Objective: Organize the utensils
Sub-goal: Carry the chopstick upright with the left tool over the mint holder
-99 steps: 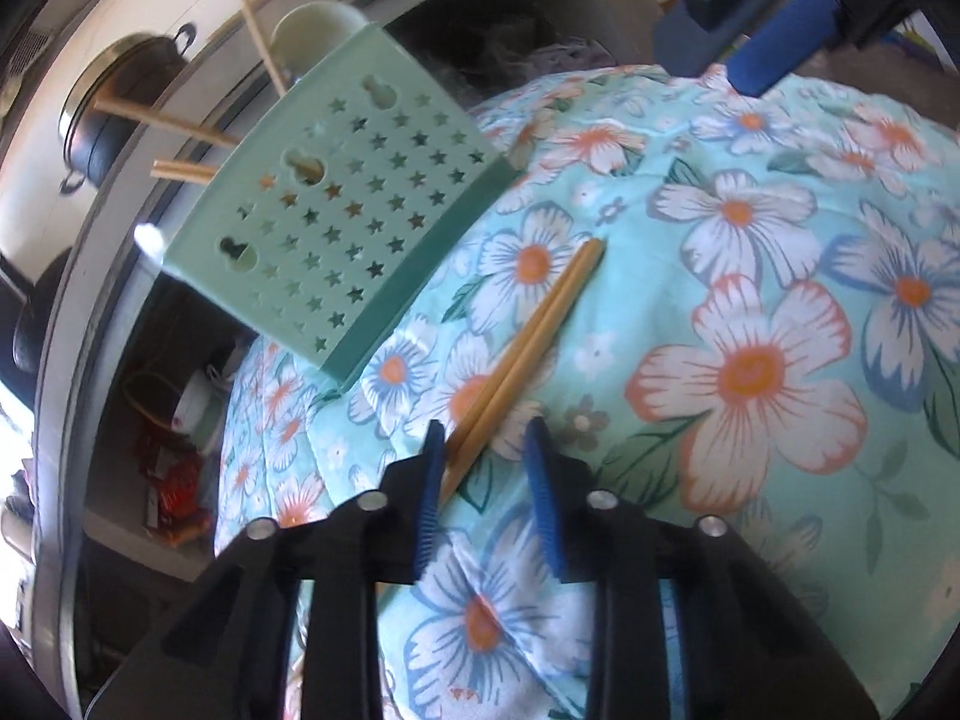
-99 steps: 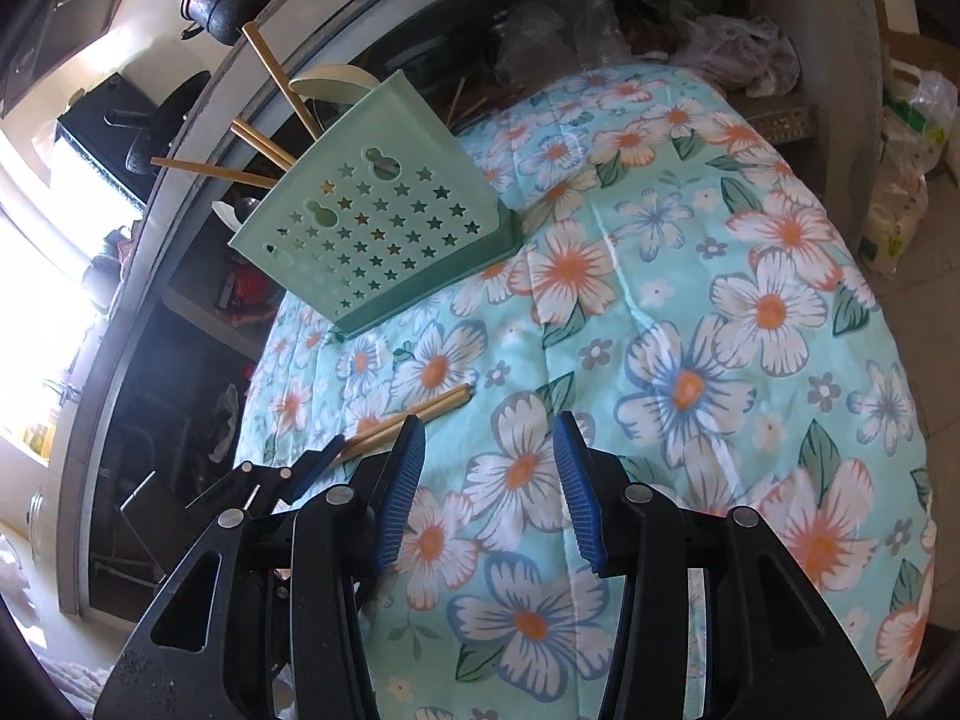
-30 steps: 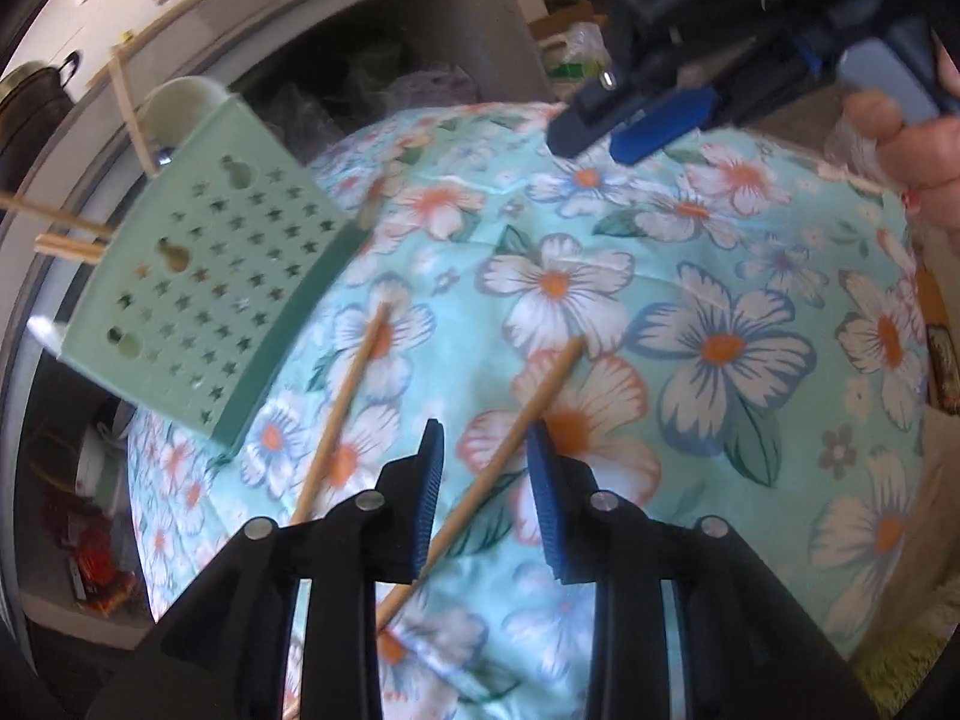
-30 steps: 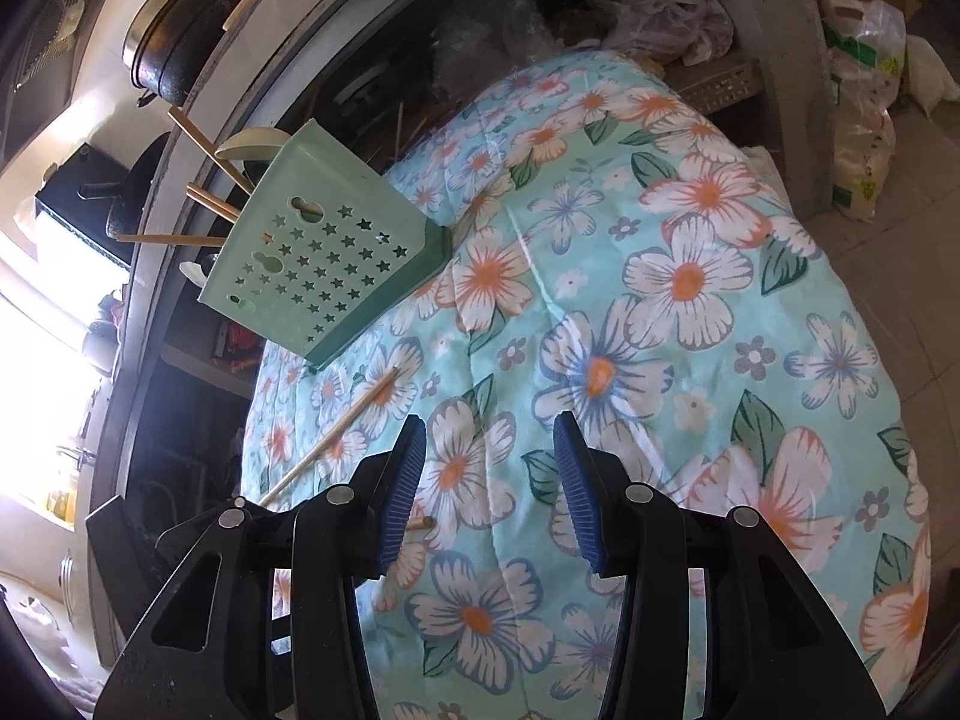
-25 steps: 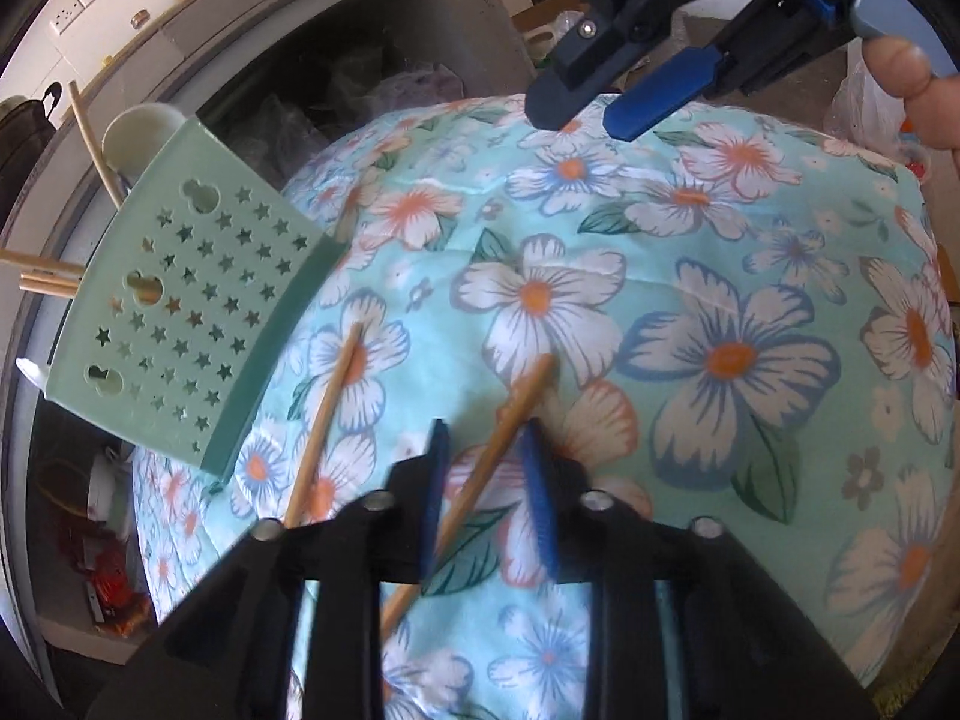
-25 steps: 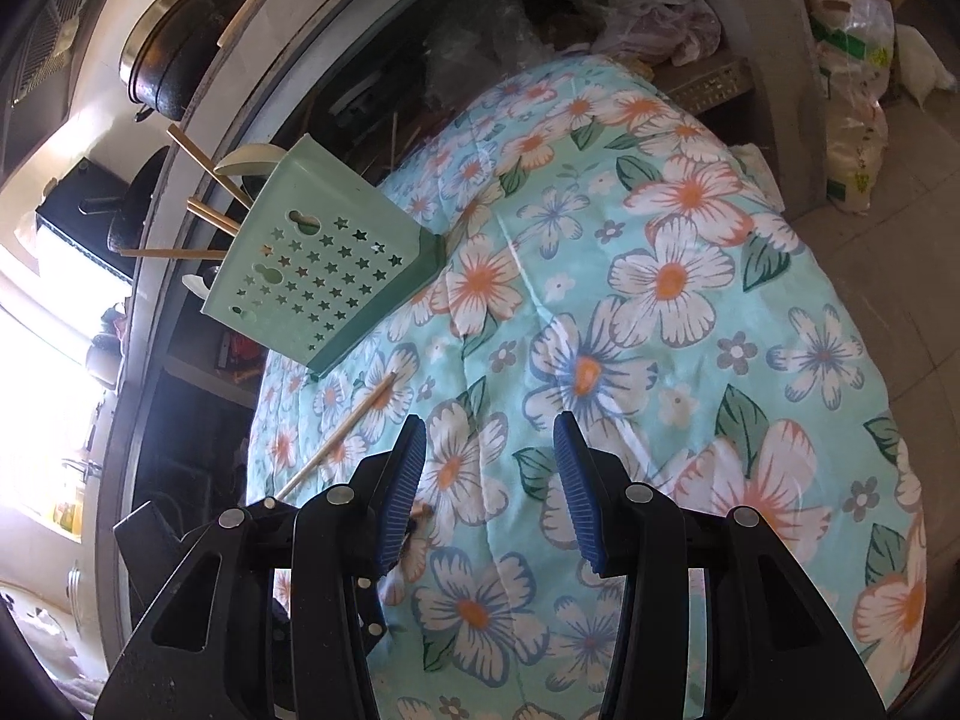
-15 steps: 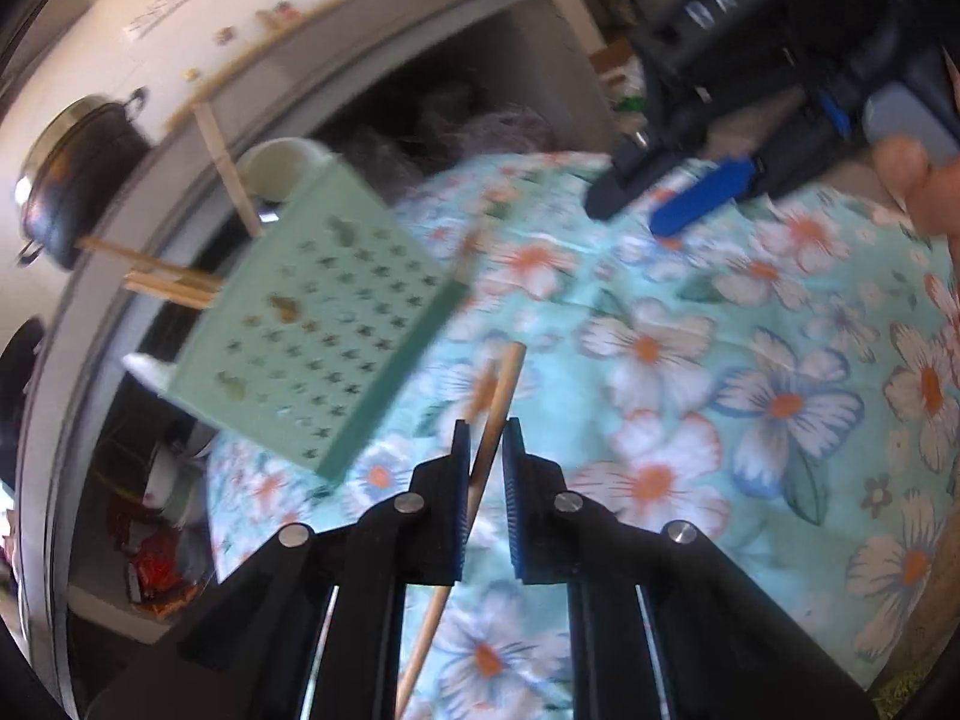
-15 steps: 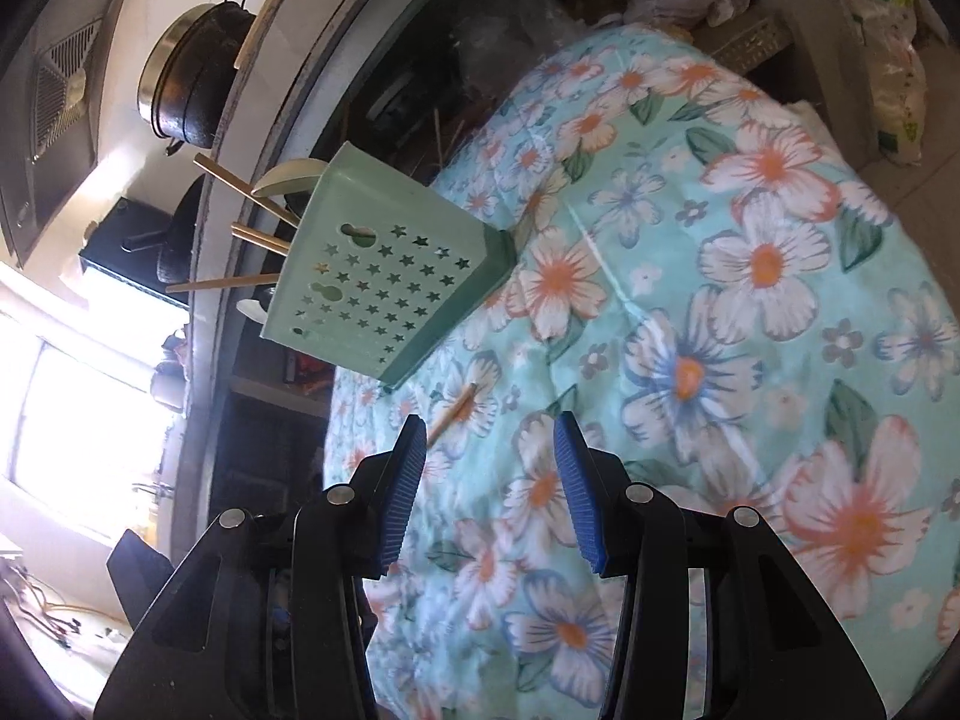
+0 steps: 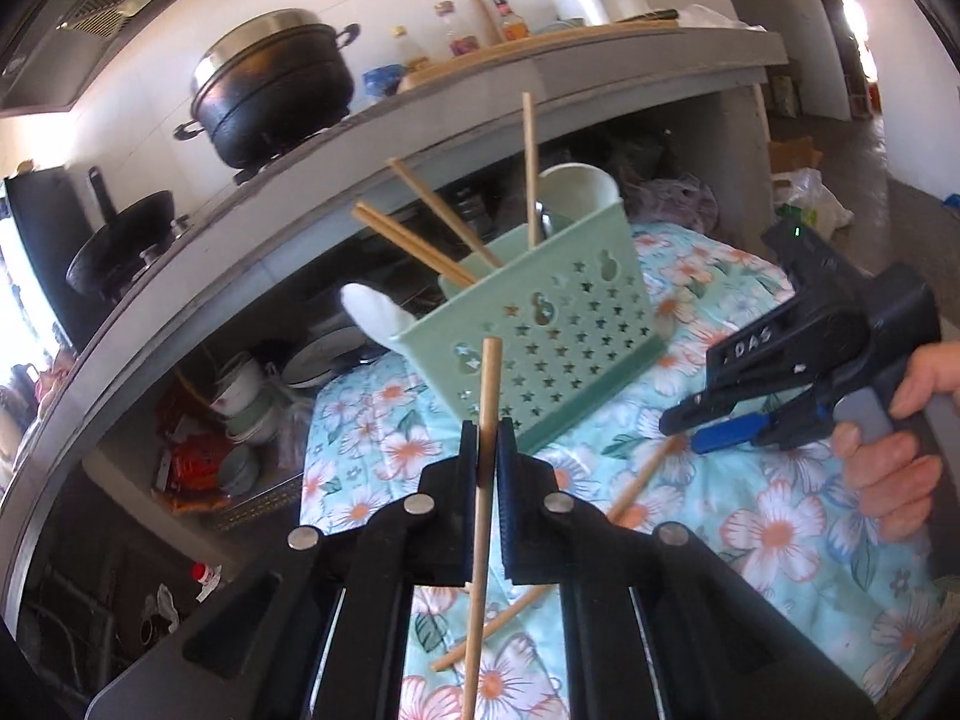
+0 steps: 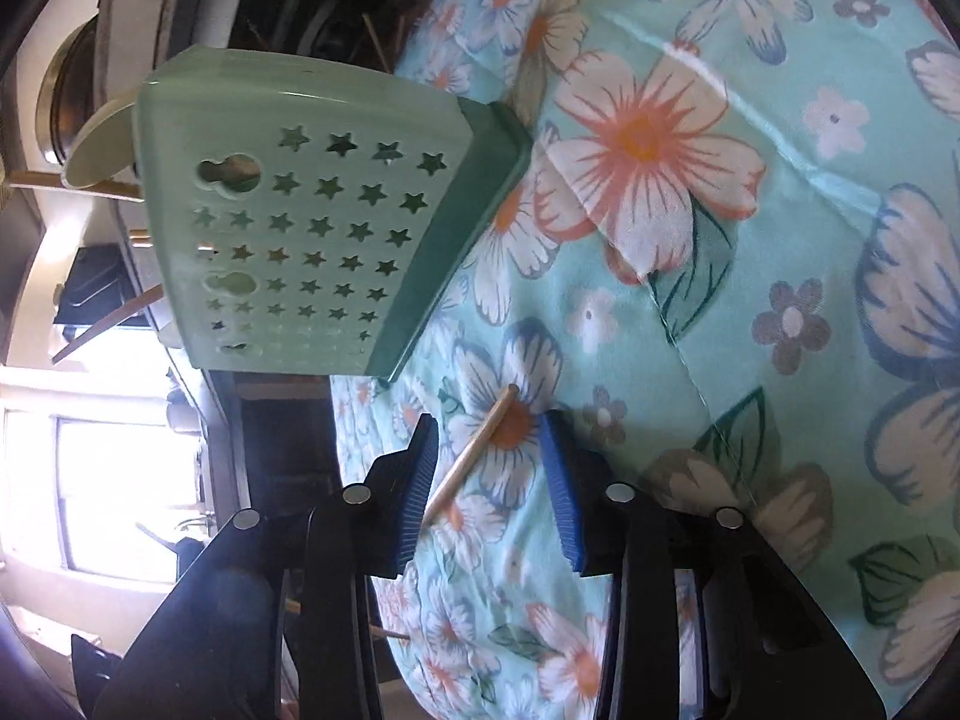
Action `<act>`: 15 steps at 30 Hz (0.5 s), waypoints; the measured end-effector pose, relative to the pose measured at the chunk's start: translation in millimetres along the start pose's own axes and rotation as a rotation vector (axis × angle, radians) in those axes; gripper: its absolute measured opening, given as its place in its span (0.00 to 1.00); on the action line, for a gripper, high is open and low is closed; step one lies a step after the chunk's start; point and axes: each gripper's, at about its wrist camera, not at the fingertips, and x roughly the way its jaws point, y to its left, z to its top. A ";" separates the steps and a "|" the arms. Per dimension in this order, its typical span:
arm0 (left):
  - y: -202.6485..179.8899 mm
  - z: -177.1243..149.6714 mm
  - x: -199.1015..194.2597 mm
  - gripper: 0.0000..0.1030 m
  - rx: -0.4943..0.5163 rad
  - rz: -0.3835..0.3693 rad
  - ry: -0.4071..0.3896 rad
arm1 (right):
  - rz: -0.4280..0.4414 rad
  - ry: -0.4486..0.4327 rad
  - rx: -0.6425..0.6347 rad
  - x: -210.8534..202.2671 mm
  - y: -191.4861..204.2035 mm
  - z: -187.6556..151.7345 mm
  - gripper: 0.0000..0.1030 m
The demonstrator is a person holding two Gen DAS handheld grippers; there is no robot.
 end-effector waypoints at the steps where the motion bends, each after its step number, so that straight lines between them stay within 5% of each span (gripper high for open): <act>1: 3.1 -0.2 -0.2 0.05 -0.010 0.004 0.000 | -0.003 -0.006 0.006 4.0 0.5 1.5 0.26; 6: 15.6 0.7 -2.3 0.05 -0.065 0.018 -0.002 | -0.010 -0.038 0.015 12.3 0.9 4.1 0.10; 10: 26.2 3.1 -5.8 0.05 -0.103 0.017 -0.014 | 0.047 -0.057 0.021 2.1 -2.5 2.0 0.08; 15: 47.0 19.1 -13.5 0.05 -0.127 0.037 -0.066 | 0.121 -0.147 -0.120 -43.2 21.4 -3.4 0.04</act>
